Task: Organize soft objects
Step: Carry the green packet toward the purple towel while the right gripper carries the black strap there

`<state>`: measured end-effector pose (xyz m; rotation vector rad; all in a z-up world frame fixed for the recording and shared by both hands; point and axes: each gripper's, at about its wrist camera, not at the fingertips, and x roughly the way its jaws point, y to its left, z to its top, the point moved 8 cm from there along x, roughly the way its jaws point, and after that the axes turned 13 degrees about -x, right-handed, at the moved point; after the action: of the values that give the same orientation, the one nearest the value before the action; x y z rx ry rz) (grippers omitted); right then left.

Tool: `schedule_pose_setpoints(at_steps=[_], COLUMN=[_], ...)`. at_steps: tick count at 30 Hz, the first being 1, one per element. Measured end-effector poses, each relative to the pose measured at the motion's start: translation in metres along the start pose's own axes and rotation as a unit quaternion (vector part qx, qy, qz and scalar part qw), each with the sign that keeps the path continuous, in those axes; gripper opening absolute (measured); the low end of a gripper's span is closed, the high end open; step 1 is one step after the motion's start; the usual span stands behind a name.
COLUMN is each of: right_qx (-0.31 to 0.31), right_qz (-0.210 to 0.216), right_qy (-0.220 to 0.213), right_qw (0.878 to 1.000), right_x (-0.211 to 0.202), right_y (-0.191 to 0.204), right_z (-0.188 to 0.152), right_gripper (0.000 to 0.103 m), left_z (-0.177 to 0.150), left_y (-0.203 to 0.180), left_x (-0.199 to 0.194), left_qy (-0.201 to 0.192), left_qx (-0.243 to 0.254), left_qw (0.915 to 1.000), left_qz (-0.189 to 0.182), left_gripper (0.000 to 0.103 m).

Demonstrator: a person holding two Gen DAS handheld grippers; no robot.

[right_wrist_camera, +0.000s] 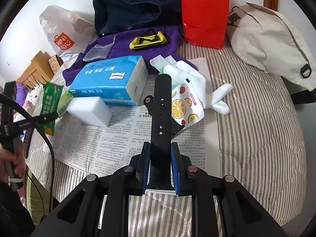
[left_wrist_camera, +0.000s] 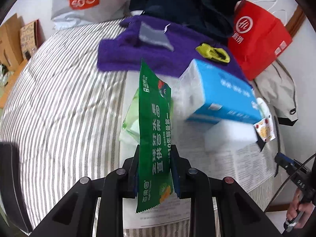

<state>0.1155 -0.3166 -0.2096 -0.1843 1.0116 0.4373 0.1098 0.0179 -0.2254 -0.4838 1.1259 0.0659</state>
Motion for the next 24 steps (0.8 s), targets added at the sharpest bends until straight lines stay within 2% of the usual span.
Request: schedule_pose_setpoints(at_steps=[5, 9, 14, 15, 16, 17, 20, 24], right_qx=[-0.002, -0.006, -0.011, -0.013, -0.014, -0.015, -0.017, -0.023], right_qz=[0.000, 0.000, 0.003, 0.002, 0.003, 0.003, 0.004, 0.005], right_qy=[0.005, 0.006, 0.004, 0.004, 0.004, 0.004, 0.002, -0.005], right_qw=[1.000, 1.000, 1.000, 1.000, 1.000, 1.000, 1.000, 1.000], right_x=[0.000, -0.002, -0.004, -0.005, -0.006, -0.006, -0.009, -0.014], right_y=[0.002, 0.005, 0.010, 0.012, 0.013, 0.014, 0.016, 0.019], right_z=[-0.004, -0.005, -0.008, -0.008, -0.009, -0.010, -0.011, -0.007], right_gripper=[0.020, 0.020, 0.020, 0.020, 0.020, 0.020, 0.020, 0.020], left_z=[-0.014, -0.022, -0.034, -0.035, -0.036, -0.038, -0.038, -0.031], left_y=[0.012, 0.014, 0.018, 0.018, 0.018, 0.017, 0.017, 0.010], left_x=[0.003, -0.001, -0.008, -0.009, -0.010, -0.012, -0.020, -0.030], left_qy=[0.008, 0.003, -0.002, -0.004, -0.006, -0.005, -0.009, -0.022], left_qx=[-0.004, 0.012, 0.022, 0.026, 0.030, 0.031, 0.025, 0.027], left_qw=[0.9999, 0.9993, 0.9989, 0.9987, 0.9987, 0.9990, 0.9996, 0.9994], left_qz=[0.011, 0.035, 0.042, 0.042, 0.039, 0.032, 0.014, 0.001], left_gripper=[0.027, 0.038, 0.037, 0.034, 0.025, 0.020, 0.011, 0.010])
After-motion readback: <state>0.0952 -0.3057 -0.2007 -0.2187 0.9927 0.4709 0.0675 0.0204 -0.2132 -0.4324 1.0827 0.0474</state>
